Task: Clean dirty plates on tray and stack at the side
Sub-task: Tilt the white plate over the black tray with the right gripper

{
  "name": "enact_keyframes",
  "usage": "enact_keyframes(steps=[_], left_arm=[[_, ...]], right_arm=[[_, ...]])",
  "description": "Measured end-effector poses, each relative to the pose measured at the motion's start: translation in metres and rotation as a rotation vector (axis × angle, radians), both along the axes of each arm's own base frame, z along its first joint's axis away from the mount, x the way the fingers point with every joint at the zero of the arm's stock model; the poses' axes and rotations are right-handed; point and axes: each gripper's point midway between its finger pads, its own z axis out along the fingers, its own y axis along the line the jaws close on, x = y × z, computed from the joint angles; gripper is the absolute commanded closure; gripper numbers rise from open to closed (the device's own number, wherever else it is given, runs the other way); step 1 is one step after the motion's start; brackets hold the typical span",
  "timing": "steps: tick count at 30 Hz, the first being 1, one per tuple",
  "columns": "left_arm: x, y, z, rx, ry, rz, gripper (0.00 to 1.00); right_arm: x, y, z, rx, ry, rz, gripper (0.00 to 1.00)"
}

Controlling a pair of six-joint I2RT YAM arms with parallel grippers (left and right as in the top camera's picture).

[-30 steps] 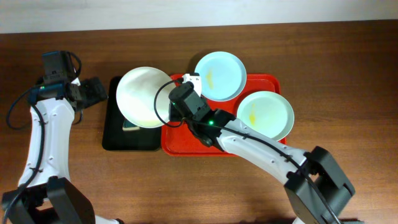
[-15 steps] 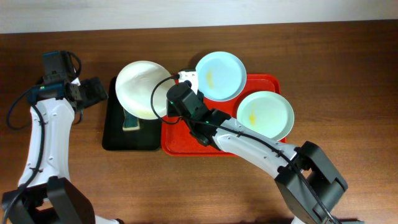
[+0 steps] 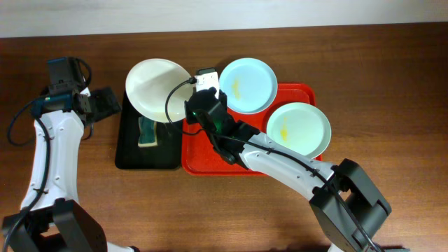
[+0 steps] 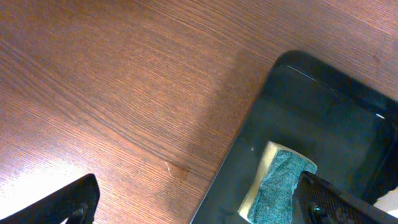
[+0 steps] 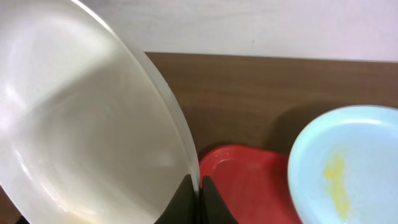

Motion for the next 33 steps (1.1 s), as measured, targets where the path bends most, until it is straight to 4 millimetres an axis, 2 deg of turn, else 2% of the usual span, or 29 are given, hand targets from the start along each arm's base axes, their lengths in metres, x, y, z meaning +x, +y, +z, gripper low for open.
enact_keyframes(steps=[17, 21, 28, 33], left_arm=[[0.0, 0.0, 0.0, 0.0, 0.0, 0.0, 0.01], [0.0, 0.0, 0.0, 0.0, 0.0, 0.0, 0.01], [0.0, 0.0, 0.0, 0.0, 0.0, 0.0, 0.01], [0.0, 0.0, 0.0, 0.0, 0.0, 0.0, 0.01]], right_arm=[[0.019, 0.003, 0.061, -0.228, -0.355, 0.067, 0.96], [0.02, 0.004, 0.075, -0.23, -0.415, 0.063, 0.96], [0.012, 0.017, 0.116, -0.236, -0.589, 0.072, 0.96], [0.009, 0.017, 0.127, -0.301, -0.649, 0.056, 0.96]])
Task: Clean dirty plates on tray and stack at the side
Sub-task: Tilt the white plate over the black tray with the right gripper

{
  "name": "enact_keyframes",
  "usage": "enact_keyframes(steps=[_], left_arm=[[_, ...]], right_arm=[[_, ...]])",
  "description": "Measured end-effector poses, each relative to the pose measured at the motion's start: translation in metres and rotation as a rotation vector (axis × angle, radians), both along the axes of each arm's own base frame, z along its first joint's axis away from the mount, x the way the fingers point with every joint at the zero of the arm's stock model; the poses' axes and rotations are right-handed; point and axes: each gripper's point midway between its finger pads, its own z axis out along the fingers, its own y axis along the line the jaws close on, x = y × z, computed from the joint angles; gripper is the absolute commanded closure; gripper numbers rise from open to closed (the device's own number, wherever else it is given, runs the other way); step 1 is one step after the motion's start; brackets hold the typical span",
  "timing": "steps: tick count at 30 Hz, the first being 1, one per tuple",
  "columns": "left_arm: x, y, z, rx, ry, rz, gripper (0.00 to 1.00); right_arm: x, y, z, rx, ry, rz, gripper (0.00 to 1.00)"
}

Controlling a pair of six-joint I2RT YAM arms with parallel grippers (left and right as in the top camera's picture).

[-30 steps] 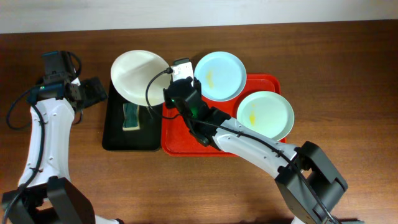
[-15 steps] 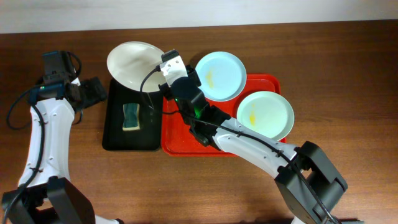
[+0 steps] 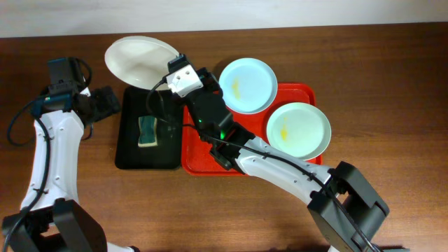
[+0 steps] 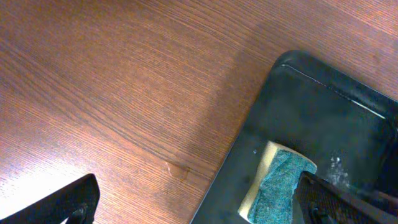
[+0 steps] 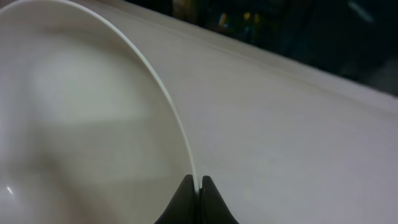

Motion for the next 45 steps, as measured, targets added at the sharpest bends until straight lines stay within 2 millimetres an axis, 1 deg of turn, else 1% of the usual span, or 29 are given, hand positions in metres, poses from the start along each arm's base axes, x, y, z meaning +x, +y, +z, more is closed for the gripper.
enact_keyframes(steps=[6, 20, 25, 27, 30, 35, 36, 40, 45], left_arm=[[0.0, 0.0, 0.0, 0.0, 0.0, 0.0, 0.01], [0.0, 0.0, 0.0, 0.0, 0.0, 0.0, 0.01], [0.0, 0.0, 0.0, 0.0, 0.0, 0.0, 0.01], [0.0, 0.0, 0.0, 0.0, 0.0, 0.0, 0.01], [0.0, 0.0, 0.0, 0.0, 0.0, 0.0, 0.01], [0.0, 0.0, 0.0, 0.0, 0.0, 0.0, 0.01], [0.0, 0.0, 0.0, 0.0, 0.0, 0.0, 0.01], [0.0, 0.0, 0.0, 0.0, 0.0, 0.0, 0.01], [0.0, 0.0, 0.0, 0.0, 0.0, 0.0, 0.01]], right_arm=[[0.002, -0.007, 0.0, -0.024, -0.009, -0.043, 0.96], [0.003, -0.01, 0.002, -0.02, -0.013, -0.062, 0.96], [0.003, -0.011, 0.001, 0.015, 0.001, -0.066, 0.96], [0.004, -0.011, -0.01, 0.023, 0.05, -0.067, 0.96], [0.005, -0.011, -0.039, 0.022, 0.172, -0.072, 0.96], [-0.006, -0.019, -0.103, 0.045, 0.446, -0.106, 0.96], [-0.009, -0.02, -0.111, 0.059, 0.485, -0.112, 0.96], [-0.018, -0.019, -0.131, 0.126, 0.602, -0.103, 0.96], [-0.031, -0.001, -0.143, 0.169, 0.707, -0.002, 0.96]])
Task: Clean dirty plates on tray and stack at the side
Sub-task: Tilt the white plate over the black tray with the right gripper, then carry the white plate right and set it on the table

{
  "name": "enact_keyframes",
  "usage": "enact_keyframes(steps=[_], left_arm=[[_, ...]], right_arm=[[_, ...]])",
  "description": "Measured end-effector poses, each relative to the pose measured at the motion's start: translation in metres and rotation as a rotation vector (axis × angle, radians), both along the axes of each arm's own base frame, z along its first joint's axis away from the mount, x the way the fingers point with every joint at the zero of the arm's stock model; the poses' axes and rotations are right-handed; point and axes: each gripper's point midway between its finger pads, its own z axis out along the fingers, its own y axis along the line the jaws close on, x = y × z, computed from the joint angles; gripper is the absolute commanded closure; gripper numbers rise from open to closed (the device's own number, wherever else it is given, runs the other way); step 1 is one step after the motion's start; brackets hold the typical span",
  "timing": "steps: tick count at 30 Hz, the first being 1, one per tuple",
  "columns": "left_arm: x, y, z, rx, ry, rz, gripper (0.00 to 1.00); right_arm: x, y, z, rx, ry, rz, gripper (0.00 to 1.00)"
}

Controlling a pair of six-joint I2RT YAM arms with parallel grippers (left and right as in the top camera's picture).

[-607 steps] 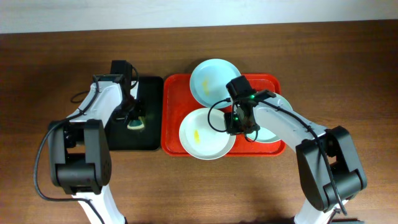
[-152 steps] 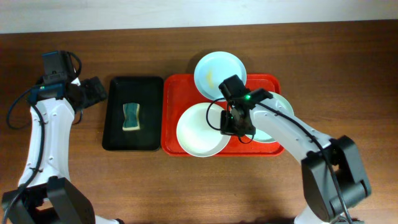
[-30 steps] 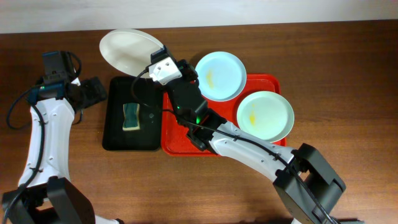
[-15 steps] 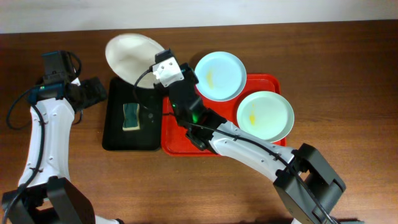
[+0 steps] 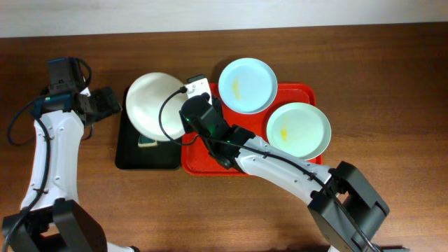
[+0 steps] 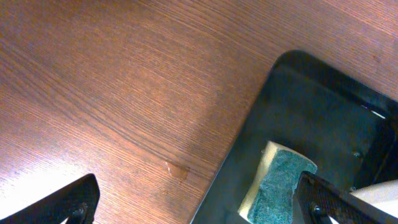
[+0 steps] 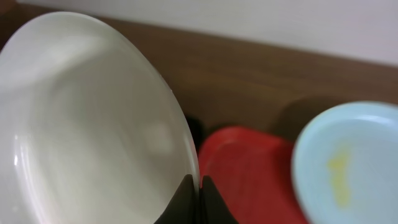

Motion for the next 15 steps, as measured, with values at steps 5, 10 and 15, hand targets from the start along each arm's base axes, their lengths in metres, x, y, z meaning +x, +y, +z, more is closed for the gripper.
enact_keyframes(steps=[5, 10, 15], left_arm=[[0.0, 0.0, 0.0, 0.0, 0.0, 0.0, 0.0], [0.0, 0.0, 0.0, 0.0, 0.0, 0.0, 0.01], [0.0, 0.0, 0.0, 0.0, 0.0, 0.0, 0.01]], right_arm=[[-0.015, 0.009, -0.015, 0.03, 0.105, 0.063, 0.96], [-0.017, -0.006, -0.033, 0.041, 0.211, 0.022, 0.96], [-0.004, -0.035, -0.045, 0.147, 0.374, 0.022, 0.96]])
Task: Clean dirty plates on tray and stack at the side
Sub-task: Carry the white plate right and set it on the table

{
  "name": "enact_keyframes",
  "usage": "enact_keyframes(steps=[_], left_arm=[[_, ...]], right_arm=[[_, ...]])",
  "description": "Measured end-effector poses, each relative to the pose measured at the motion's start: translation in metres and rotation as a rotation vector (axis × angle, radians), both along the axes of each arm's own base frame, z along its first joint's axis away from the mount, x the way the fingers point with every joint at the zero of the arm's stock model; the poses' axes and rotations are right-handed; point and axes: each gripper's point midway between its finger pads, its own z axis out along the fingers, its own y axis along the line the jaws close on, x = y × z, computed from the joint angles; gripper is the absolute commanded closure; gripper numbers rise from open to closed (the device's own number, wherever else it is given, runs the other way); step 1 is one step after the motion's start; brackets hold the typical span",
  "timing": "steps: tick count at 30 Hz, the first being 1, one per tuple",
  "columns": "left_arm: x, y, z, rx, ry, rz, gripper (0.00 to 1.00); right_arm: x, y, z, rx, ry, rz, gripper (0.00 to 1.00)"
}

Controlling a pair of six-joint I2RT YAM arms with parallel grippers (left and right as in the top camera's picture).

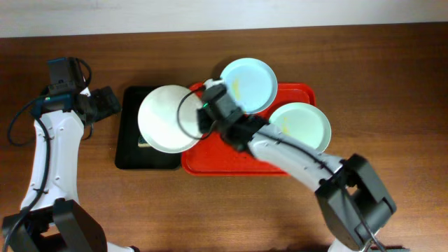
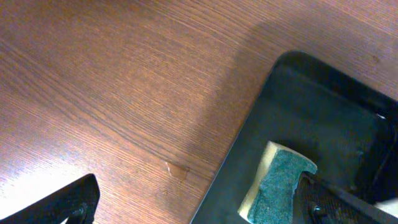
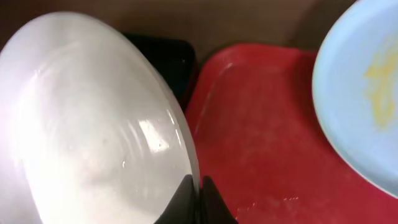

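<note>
My right gripper (image 3: 199, 186) is shut on the rim of a white plate (image 1: 166, 119), held face up over the black tray (image 1: 129, 150) and the left edge of the red tray (image 1: 238, 157). In the right wrist view the white plate (image 3: 93, 124) shows wet streaks. Two light blue plates with yellow smears lie on the red tray, one at the back (image 1: 248, 84) and one at the right (image 1: 299, 129). A green and yellow sponge (image 2: 280, 180) lies in the black tray. My left gripper (image 1: 105, 103) hangs open just left of the black tray, fingers empty.
The black tray (image 2: 323, 112) sits against the red tray's left side. Bare brown wooden table (image 1: 84, 196) lies all round both trays, with a pale wall strip along the far edge.
My right gripper has shifted right and nearer the front with the white plate, which now lies flatter, face up over both trays. The left arm has not moved.
My right gripper held the white plate tilted over the black tray's back right. Then it had it raised farther back and left, beyond the tray. Then the plate was back over the black tray, and now it sits lower and flatter. My left gripper stayed open throughout.
</note>
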Motion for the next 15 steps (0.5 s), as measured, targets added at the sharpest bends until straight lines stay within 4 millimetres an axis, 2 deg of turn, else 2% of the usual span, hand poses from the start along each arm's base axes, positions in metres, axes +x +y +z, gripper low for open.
enact_keyframes(steps=[4, 6, 10, 12, 15], left_arm=[[0.0, 0.0, 0.0, 0.0, 0.0, 0.0, 0.01], [0.0, 0.0, 0.0, 0.0, 0.0, 0.0, 0.01], [0.0, 0.0, 0.0, 0.0, 0.0, 0.0, 0.01], [0.0, 0.0, 0.0, 0.0, 0.0, -0.001, 0.01], [0.0, 0.0, 0.0, 0.0, 0.0, 0.0, 0.01]], right_arm=[[0.015, -0.029, 0.009, 0.161, 0.112, 0.032, 0.96], [0.022, -0.056, 0.01, 0.199, 0.162, 0.004, 0.96], [0.04, -0.138, 0.0, 0.245, 0.273, -0.147, 0.96], [0.047, -0.172, 0.001, 0.293, 0.3, -0.202, 0.96], [0.05, -0.232, -0.001, 0.361, 0.351, -0.313, 0.96]])
